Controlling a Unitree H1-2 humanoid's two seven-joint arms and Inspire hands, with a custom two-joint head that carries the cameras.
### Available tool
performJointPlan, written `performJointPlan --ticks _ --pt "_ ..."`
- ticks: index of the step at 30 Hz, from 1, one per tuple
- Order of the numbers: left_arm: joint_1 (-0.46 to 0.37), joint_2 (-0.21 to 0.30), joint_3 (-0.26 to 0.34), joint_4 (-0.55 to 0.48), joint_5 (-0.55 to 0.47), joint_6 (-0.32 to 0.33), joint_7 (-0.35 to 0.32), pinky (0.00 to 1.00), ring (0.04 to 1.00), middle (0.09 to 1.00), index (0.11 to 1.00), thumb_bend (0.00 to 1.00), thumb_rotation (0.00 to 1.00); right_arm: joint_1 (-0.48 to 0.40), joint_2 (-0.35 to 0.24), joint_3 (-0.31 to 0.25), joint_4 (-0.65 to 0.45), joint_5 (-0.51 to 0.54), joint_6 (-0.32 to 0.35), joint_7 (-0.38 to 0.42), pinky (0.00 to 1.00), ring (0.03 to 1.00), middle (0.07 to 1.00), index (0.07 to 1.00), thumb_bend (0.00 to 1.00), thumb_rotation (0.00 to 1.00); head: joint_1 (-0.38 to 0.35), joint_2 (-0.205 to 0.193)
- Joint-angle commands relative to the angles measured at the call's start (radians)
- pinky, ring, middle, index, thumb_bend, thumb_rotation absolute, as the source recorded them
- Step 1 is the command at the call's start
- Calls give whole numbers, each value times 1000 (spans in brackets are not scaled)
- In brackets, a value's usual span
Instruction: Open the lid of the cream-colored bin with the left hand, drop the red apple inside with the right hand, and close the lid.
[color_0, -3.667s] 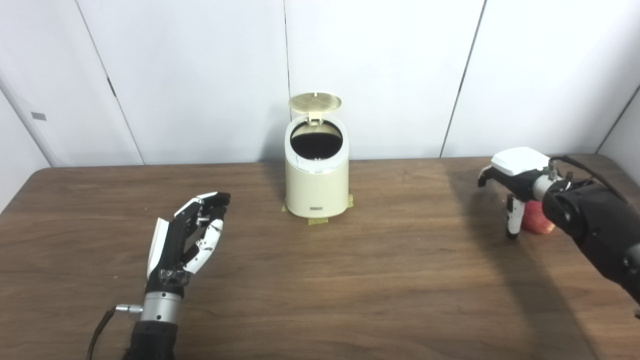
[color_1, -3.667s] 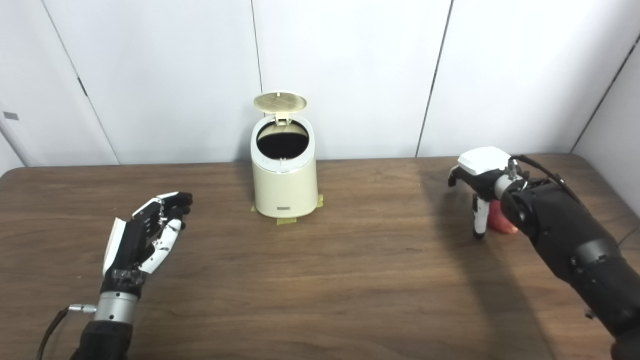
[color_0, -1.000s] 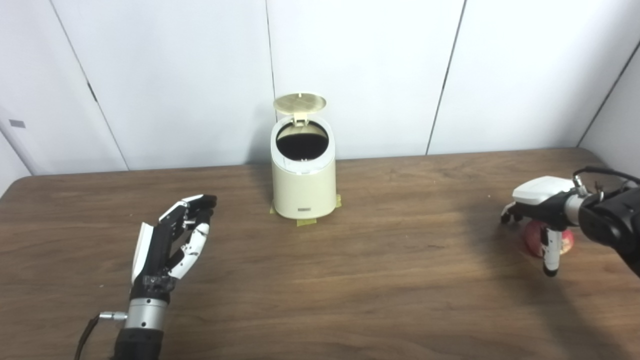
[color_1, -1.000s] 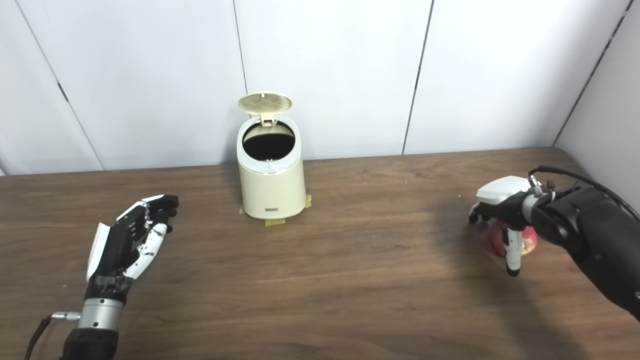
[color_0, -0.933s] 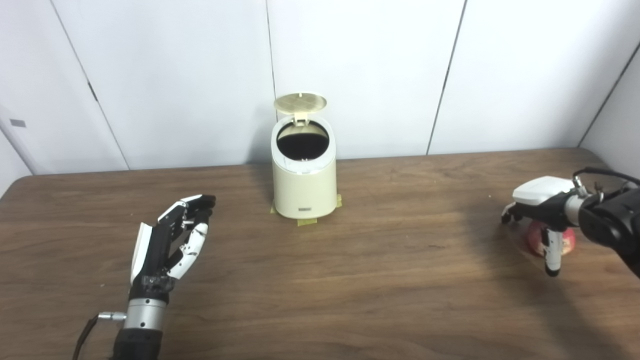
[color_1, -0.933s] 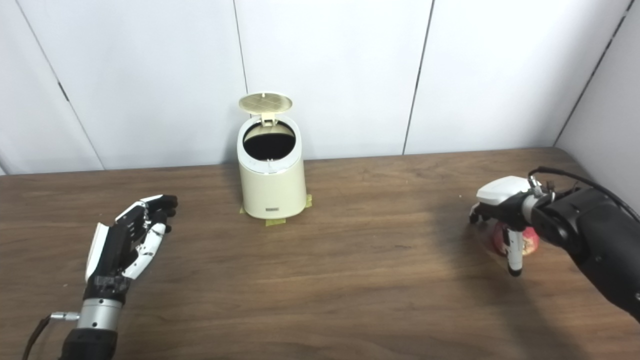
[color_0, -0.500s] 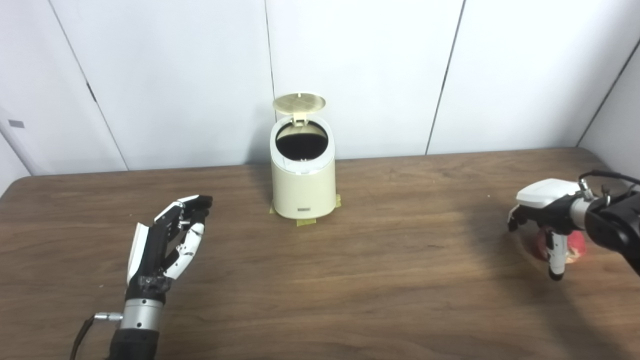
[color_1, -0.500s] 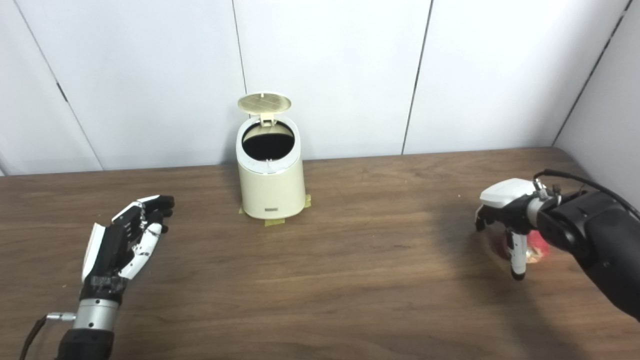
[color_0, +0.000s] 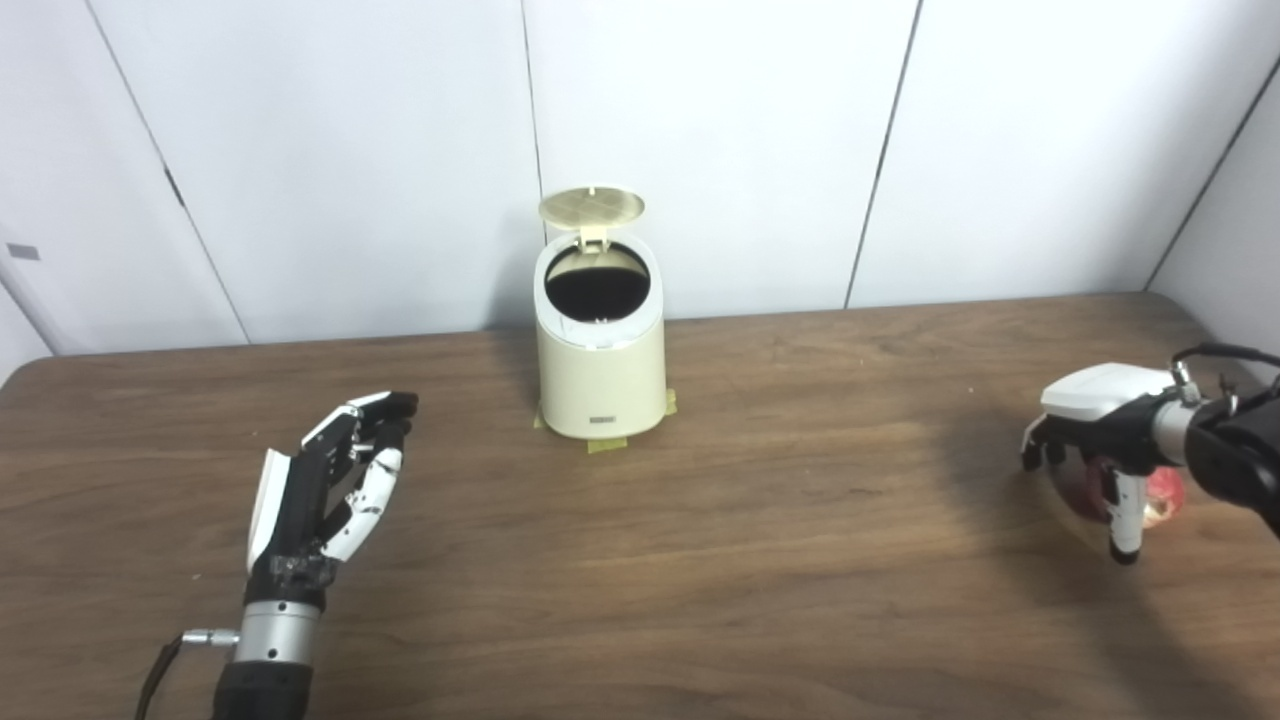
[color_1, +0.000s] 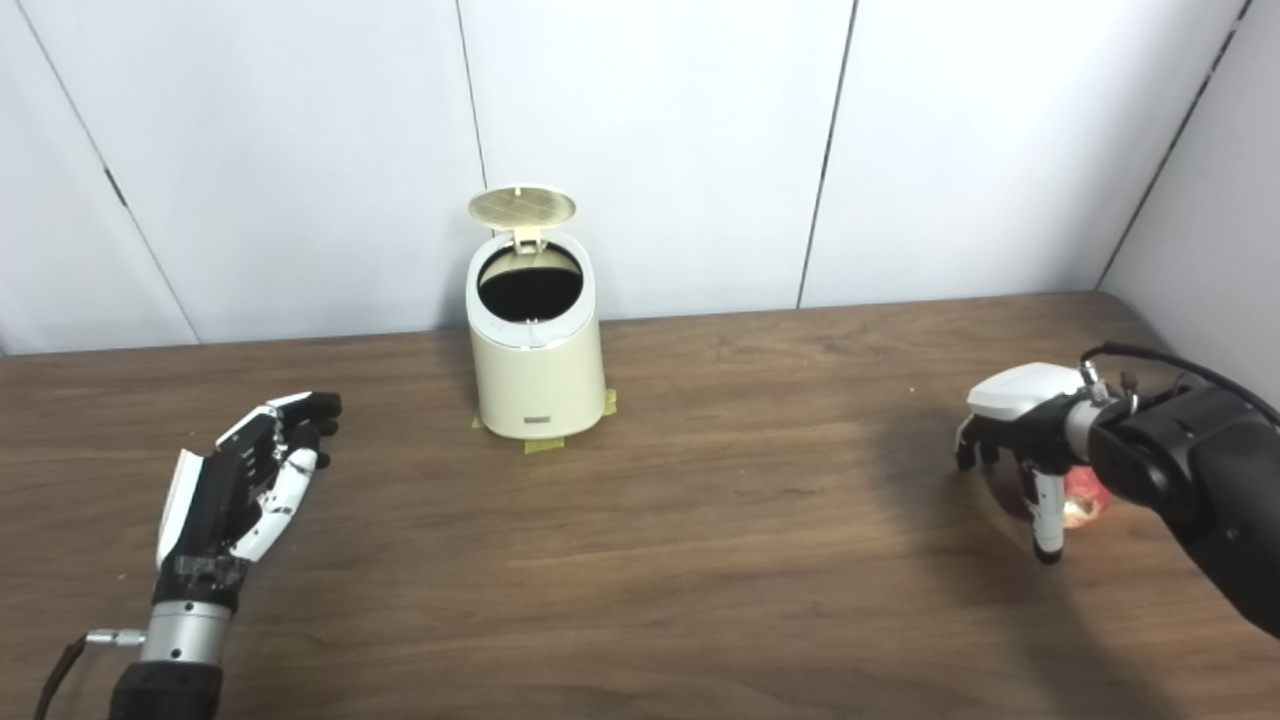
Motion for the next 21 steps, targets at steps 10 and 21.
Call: performJointPlan --ticks 10,21 --pt "-38 11 5 -20 10 -34 11 589 718 741 721 299 621 -11 -34 9 -76 -160 64 162 443 658 804 848 991 223 -6 4" --pt "-41 14 7 -17 -14 -29 -1 597 723 745 723 298 601 54 -49 -65 -99 -149 68 153 442 644 806 828 1000 236 -24 5"
